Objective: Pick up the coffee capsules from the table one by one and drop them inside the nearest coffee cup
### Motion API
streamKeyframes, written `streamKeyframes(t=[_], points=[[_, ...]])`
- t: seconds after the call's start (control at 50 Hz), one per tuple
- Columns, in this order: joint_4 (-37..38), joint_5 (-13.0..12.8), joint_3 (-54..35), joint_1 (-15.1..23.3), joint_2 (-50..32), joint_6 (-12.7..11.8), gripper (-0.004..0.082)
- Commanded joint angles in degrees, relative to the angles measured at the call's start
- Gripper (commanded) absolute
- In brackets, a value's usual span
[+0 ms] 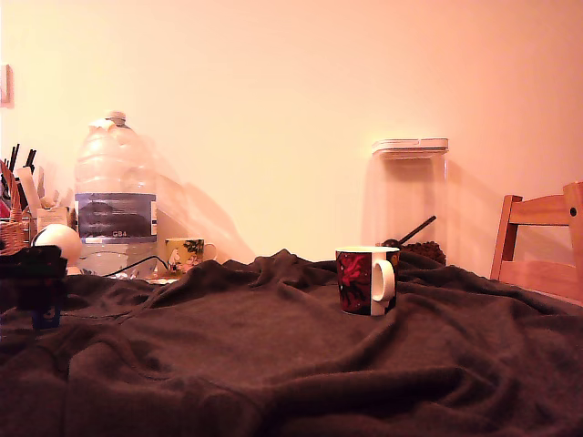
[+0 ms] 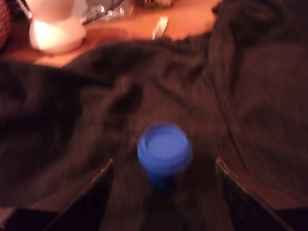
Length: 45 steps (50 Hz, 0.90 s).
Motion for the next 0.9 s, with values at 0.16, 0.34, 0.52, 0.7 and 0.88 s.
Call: streamKeyframes(t=[0.16,0.34,0.52,0.7,0.88], points=[[-0.50,2.78,2.64,0.76,4.50,0.22,0.0607],[-0.79,3.13,3.82,0.76,6.95,0.24,0.0606],[-0.79,3.10,4.11,0.76,8.09,0.26,0.0606],[0.07,3.08,4.31,0.76,8.09,0.26,0.0601],[0.07,3.15,4.59,0.87,8.09,0.28,0.0504]])
